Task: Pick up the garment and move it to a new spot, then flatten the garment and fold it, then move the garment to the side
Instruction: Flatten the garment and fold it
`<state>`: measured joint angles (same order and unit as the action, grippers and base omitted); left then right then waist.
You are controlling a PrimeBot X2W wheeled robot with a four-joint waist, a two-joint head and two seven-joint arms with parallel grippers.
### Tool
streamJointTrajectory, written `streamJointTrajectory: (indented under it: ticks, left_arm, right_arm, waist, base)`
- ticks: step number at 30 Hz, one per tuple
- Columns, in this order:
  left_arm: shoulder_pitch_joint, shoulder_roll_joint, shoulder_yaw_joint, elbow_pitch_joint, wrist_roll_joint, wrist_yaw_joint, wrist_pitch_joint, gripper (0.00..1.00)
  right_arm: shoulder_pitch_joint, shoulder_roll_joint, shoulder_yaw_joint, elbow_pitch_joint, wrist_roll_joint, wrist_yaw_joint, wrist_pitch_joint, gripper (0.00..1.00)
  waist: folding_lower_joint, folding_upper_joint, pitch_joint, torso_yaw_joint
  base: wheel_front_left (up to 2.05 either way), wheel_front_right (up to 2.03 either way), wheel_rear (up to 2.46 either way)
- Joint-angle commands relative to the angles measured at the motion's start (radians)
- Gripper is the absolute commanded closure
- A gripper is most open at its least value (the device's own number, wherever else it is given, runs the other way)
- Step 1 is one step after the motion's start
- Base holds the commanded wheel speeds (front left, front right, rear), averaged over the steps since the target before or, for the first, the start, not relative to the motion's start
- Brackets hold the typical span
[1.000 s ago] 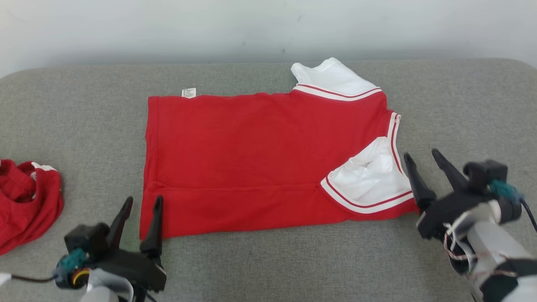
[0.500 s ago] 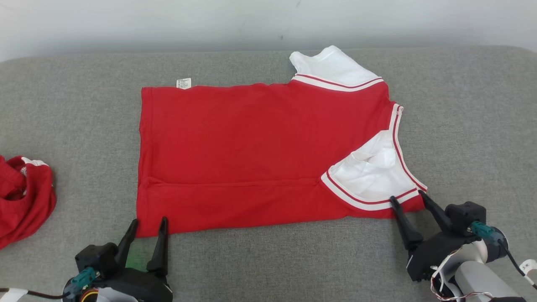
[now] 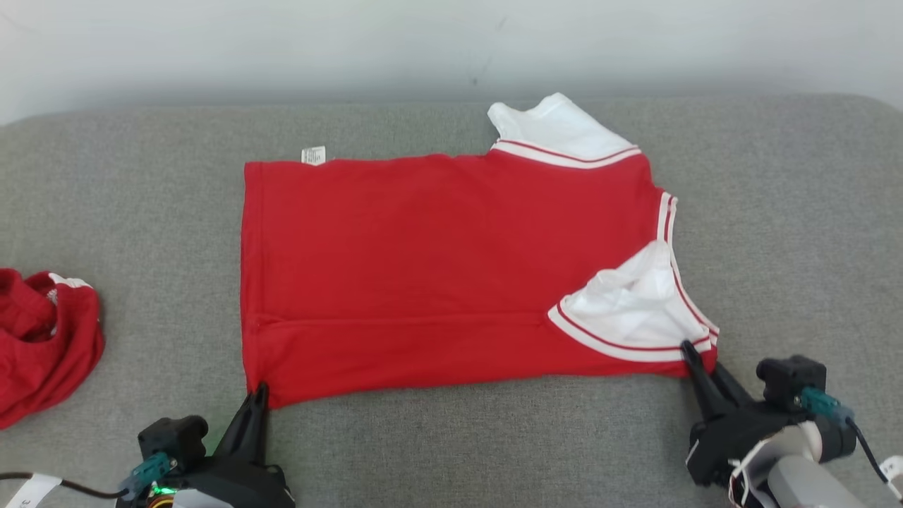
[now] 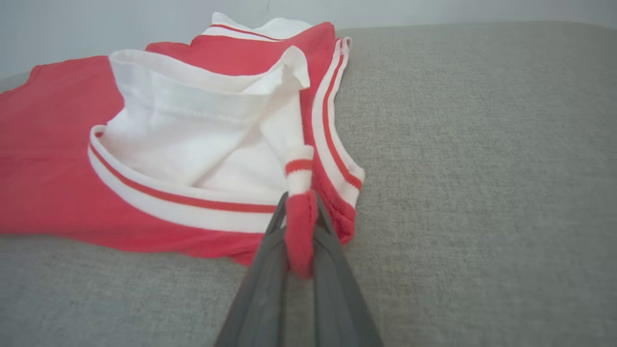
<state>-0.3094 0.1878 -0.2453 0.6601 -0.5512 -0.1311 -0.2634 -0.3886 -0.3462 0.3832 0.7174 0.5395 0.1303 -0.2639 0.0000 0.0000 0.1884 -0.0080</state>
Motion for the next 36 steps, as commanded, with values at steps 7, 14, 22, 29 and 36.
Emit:
streamJointTrajectory:
  ticks: [7,14,22,29,36]
  left_arm:
    - [0.107,0.030,0.006,-0.062,-0.001,0.002,-0.003,1.00]
    - [0.223,0.034,0.023,-0.137,0.014,0.006,-0.003,1.00]
    - [0.293,0.040,0.029,-0.185,0.008,0.024,0.004,1.00]
    - [0.285,0.027,0.031,-0.173,-0.003,0.033,0.002,1.00]
    - [0.287,0.024,0.049,-0.194,0.015,0.037,-0.003,0.00]
  right_arm:
    - [0.152,-0.029,-0.027,-0.102,0.039,0.001,0.001,1.00]
    - [0.370,-0.046,-0.088,-0.257,0.042,0.001,0.020,1.00]
    - [0.550,0.011,-0.202,-0.433,-0.012,0.001,0.103,1.00]
    - [0.571,0.053,-0.242,-0.464,-0.059,0.001,0.141,0.65]
    - [0.540,0.069,-0.268,-0.496,-0.103,0.001,0.110,0.00]
  waist:
    - [0.0000,0.0000,-0.079,0.001]
    - [0.0000,0.0000,-0.099,0.018]
    - [0.0000,0.0000,-0.094,0.009]
    - [0.0000,0.0000,-0.095,0.002]
    - [0.0000,0.0000,-0.110,0.010]
  base:
    - [0.00,0.00,0.00]
    - [0.00,0.00,0.00]
    - [0.00,0.00,0.00]
    - [0.00,0.00,0.00]
    - [0.00,0.00,0.00]
